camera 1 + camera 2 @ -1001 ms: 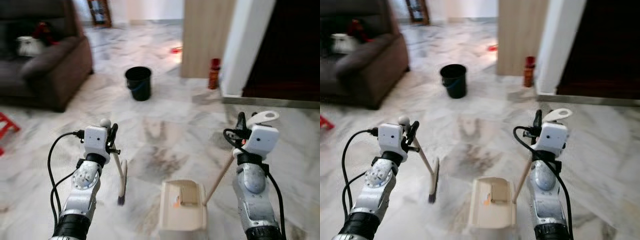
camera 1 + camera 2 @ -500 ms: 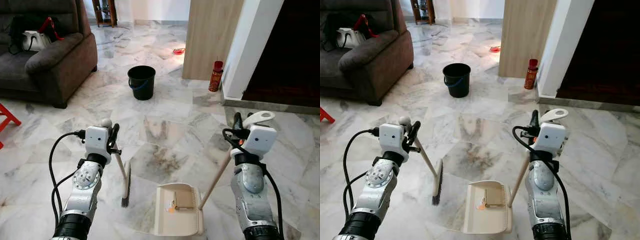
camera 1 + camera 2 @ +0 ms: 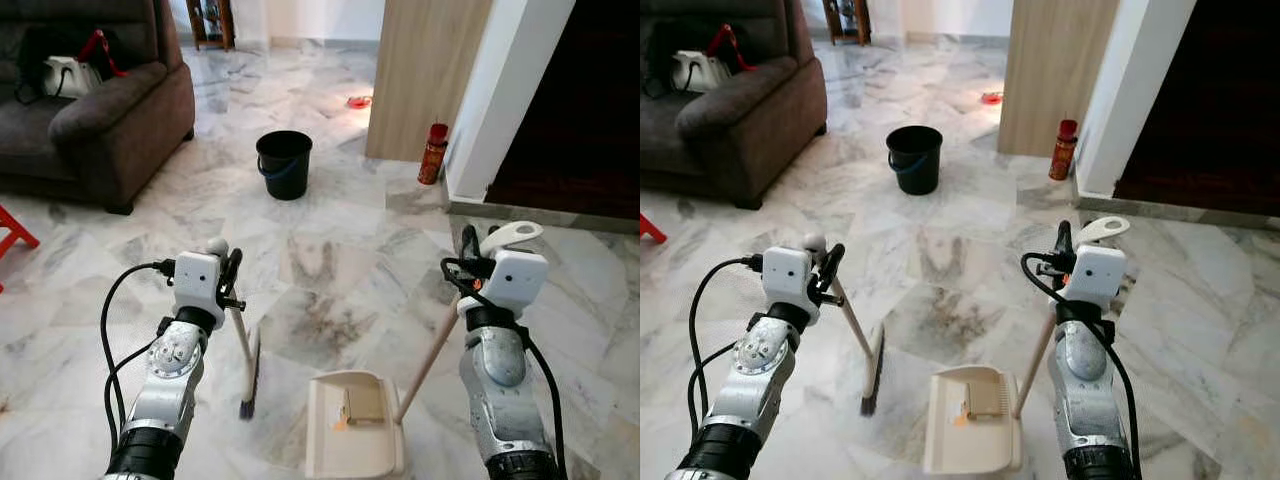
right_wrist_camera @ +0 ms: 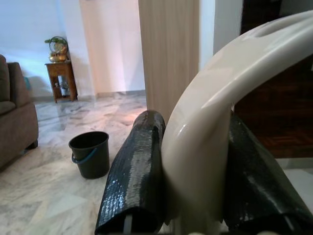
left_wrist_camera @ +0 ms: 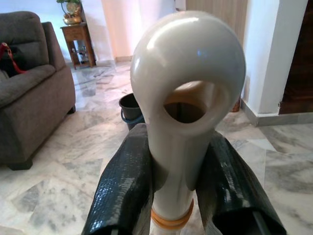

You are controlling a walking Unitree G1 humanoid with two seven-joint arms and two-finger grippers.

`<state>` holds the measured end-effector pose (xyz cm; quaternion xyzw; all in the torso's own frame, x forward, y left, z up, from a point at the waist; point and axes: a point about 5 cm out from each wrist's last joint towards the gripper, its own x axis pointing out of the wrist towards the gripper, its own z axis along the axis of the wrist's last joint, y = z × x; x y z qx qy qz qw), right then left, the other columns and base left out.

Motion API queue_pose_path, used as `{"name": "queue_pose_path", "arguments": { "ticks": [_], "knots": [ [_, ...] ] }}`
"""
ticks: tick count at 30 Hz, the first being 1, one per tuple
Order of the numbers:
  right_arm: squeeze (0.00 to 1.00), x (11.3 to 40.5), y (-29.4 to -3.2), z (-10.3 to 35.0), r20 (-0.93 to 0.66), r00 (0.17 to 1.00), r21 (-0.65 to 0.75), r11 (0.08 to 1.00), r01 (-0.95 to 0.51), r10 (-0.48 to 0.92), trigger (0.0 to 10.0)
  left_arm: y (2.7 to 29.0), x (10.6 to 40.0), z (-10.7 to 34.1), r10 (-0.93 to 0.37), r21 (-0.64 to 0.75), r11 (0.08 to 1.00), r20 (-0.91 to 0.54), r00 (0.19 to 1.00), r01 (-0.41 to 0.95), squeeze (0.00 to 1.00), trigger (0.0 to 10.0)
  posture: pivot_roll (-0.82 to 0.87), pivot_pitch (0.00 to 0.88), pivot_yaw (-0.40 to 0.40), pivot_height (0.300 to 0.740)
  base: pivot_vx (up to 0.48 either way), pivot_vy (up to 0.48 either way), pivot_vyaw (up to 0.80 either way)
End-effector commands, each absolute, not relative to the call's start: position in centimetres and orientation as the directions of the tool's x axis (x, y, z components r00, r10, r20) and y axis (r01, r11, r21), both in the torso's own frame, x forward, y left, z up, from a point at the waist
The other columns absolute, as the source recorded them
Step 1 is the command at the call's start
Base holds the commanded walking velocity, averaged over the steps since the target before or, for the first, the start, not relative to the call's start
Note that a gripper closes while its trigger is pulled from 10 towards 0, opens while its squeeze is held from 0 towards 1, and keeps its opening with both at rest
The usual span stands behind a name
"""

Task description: Sweep floor

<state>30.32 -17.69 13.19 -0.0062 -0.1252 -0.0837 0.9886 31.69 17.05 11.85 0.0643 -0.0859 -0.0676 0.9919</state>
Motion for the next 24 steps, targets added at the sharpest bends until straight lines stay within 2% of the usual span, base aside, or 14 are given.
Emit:
{"name": "queue_pose_path", "arguments": {
  "ticks": [1,11,24],
  "knots": [
    [0.0,30.56,-17.47,14.97,0.315,0.937,0.014,0.988,0.155,-0.151,10.0,16.87,31.89,13.29,-0.157,0.161,0.979,0.221,0.963,0.123,0.0,10.0,-0.06,0.066,0.024,0.74,0.48,0.0,0.0],
    [0.0,30.59,-17.35,15.05,0.315,0.939,-0.002,0.989,0.147,-0.139,10.0,16.81,31.88,13.31,-0.16,0.158,0.979,0.22,0.962,0.126,0.0,10.0,-0.06,0.067,0.024,0.74,0.48,0.0,0.0],
    [0.0,30.68,-16.86,15.1,0.317,0.941,-0.004,0.992,0.125,-0.117,10.0,16.76,31.8,13.28,-0.164,0.156,0.979,0.219,0.962,0.131,0.0,10.0,-0.06,0.053,0.025,0.74,0.48,0.0,0.48]
  ]
}}
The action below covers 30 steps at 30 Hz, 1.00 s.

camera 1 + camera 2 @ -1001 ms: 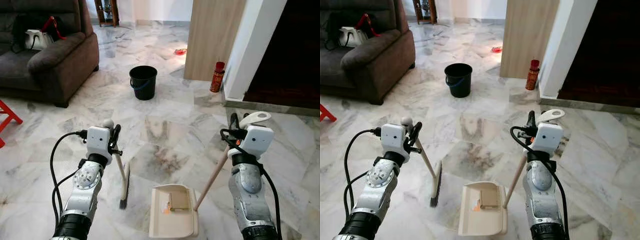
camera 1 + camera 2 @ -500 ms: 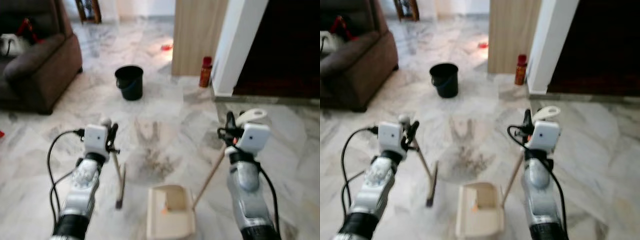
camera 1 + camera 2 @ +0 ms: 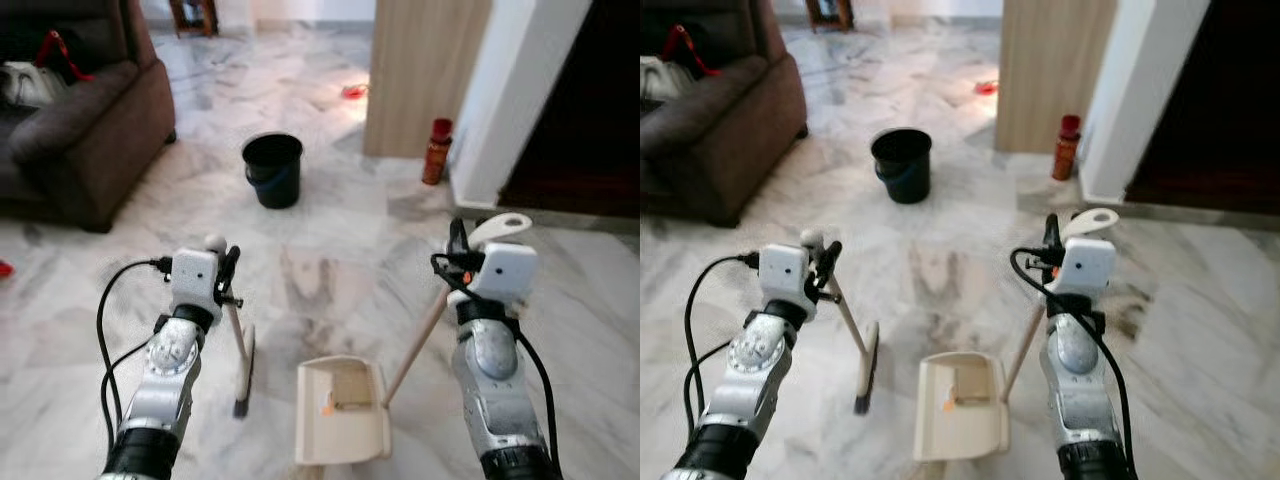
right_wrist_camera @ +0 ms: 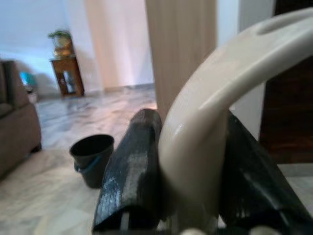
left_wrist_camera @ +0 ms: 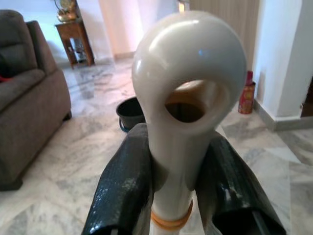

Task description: Sweep floor

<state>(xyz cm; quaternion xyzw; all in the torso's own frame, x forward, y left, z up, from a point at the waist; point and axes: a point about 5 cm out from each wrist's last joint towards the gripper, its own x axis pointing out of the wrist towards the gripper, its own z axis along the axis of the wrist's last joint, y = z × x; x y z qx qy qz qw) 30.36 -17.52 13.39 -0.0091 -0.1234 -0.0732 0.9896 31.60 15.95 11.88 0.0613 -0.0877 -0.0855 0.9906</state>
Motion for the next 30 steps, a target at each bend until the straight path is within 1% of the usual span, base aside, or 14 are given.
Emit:
{"name": "queue_pose_path", "arguments": {
  "ticks": [1,6,14,30],
  "knots": [
    [0.0,30.69,-16.84,15.11,0.318,0.941,-0.004,0.992,0.123,-0.116,10.0,16.75,31.79,13.28,-0.164,0.155,0.979,0.219,0.962,0.132,0.0,10.0,-0.06,0.05,0.026,0.74,0.48,0.0,0.52],
    [0.0,30.69,-16.77,15.09,0.319,0.941,-0.005,0.993,0.12,-0.113,10.0,16.71,31.79,13.23,-0.17,0.157,0.978,0.217,0.961,0.138,0.0,10.0,-0.06,0.041,0.027,0.74,0.48,0.0,0.54],
    [0.0,30.71,-16.72,15.14,0.321,0.941,0.01,0.993,0.116,-0.113,10.0,16.79,31.94,13.36,-0.169,0.16,0.978,0.22,0.961,0.136,0.0,10.0,-0.06,0.034,0.03,0.74,0.48,0.0,0.0],
    [0.0,30.78,-16.52,15.17,0.315,0.942,0.031,0.994,0.109,-0.113,10.0,16.86,31.96,13.43,-0.171,0.161,0.977,0.218,0.961,0.137,0.0,10.0,-0.05,0.048,0.031,0.74,0.48,0.0,0.0]
  ]
}}
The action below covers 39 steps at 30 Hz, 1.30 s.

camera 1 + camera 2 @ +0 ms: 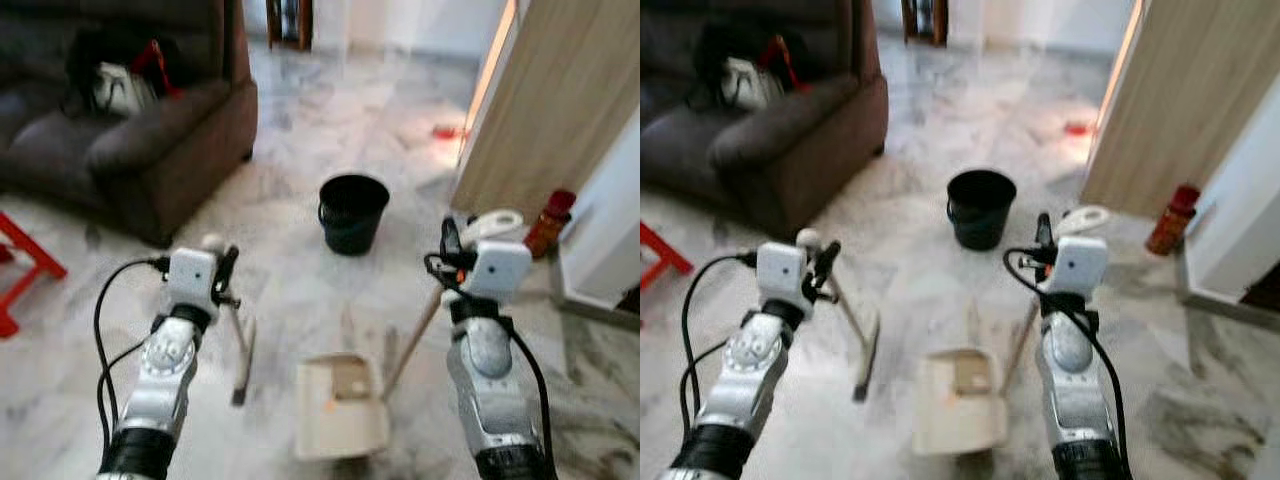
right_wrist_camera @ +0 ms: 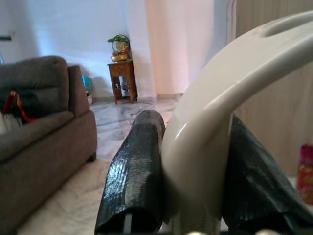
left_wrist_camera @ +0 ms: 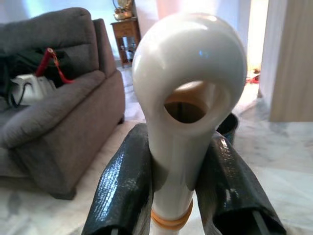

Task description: Sweep floor

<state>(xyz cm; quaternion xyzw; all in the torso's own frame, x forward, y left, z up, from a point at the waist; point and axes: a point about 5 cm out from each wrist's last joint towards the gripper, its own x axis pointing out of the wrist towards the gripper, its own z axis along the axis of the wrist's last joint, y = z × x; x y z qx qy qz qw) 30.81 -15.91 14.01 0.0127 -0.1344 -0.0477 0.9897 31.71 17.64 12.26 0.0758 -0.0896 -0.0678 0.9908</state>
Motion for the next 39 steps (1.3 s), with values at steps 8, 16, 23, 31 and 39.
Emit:
{"name": "queue_pose_path", "arguments": {
  "ticks": [8,16,23,31,39],
  "knots": [
    [0.0,30.8,-16.5,15.2,0.315,0.942,0.038,0.993,0.111,-0.118,10.0,16.9,31.9,13.4,-0.171,0.16,0.977,0.216,0.961,0.138,0.0,10.0,-0.04,0.052,0.032,0.74,0.48,0.0,0.0],
    [0.0,30.8,-16.5,15.2,0.317,0.941,0.042,0.993,0.112,-0.12,10.0,16.9,32.0,13.5,-0.168,0.16,0.978,0.217,0.961,0.135,0.0,10.0,-0.05,0.052,0.032,0.74,0.48,0.0,0.0],
    [0.0,30.8,-16.8,15.8,0.344,0.928,0.045,0.989,0.139,-0.146,10.0,16.9,32.0,13.5,-0.169,0.159,0.978,0.217,0.961,0.136,0.0,10.0,-0.04,0.052,0.031,0.74,0.48,0.0,0.0],
    [0.0,30.9,-19.1,18.7,0.399,0.854,0.234,0.938,0.257,-0.334,10.0,16.9,32.0,13.5,-0.167,0.159,0.978,0.218,0.962,0.134,0.0,10.0,-0.04,0.052,0.032,0.74,0.48,0.0,0.0],
    [0.0,30.7,-19.7,22.4,0.511,0.778,0.262,0.928,0.263,-0.365,10.0,16.9,32.0,13.5,-0.168,0.157,0.978,0.219,0.961,0.135,0.0,10.0,-0.04,0.049,0.034,0.74,0.48,0.0,0.0]
  ]
}}
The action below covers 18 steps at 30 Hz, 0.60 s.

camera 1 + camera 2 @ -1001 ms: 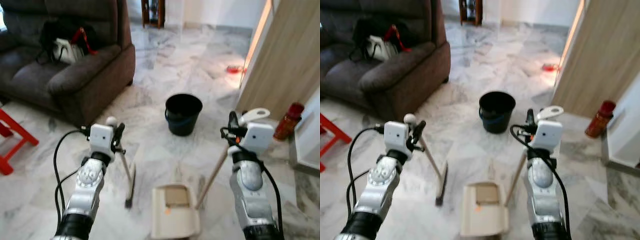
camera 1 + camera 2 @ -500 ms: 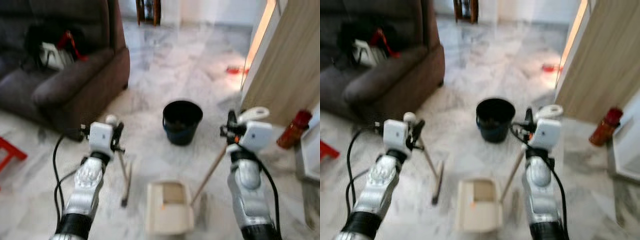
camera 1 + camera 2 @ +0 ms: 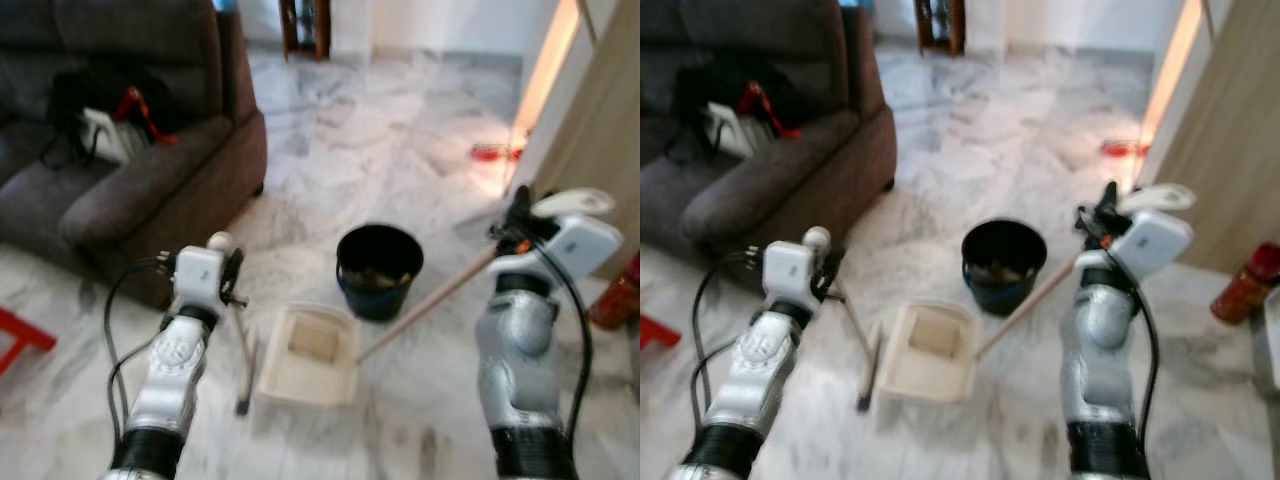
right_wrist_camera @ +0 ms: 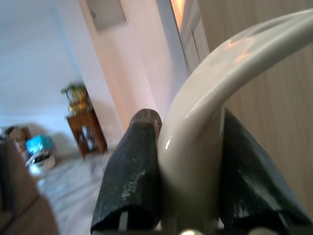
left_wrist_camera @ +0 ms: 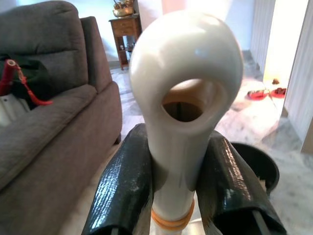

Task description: Sweep floor

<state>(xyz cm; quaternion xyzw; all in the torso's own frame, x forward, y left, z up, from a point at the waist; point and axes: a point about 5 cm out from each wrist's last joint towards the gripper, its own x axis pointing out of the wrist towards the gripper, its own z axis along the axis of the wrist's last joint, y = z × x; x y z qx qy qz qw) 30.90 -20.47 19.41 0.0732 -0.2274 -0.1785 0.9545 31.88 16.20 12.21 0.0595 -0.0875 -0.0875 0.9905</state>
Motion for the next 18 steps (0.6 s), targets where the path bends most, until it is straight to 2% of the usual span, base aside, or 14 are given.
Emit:
{"name": "queue_pose_path", "arguments": {
  "ticks": [1,9,18],
  "knots": [
    [0.0,30.7,-19.7,22.7,0.518,0.773,0.264,0.928,0.263,-0.366,10.0,16.9,32.1,13.5,-0.168,0.157,0.978,0.219,0.961,0.135,0.0,10.0,-0.04,0.049,0.034,0.74,0.48,0.0,0.0],
    [0.0,30.3,-19.6,26.2,0.605,0.702,0.3,0.924,0.235,-0.375,10.0,16.9,32.1,13.7,-0.164,0.153,0.98,0.229,0.959,0.131,0.0,10.0,-0.04,0.041,0.035,0.74,0.48,0.0,0.0],
    [0.0,30.1,-19.6,27.2,0.622,0.686,0.303,0.924,0.232,-0.376,10.0,16.9,32.1,13.8,-0.163,0.146,0.981,0.236,0.958,0.131,0.0,10.0,-0.04,0.038,0.033,0.74,0.48,0.0,0.0]
  ]
}}
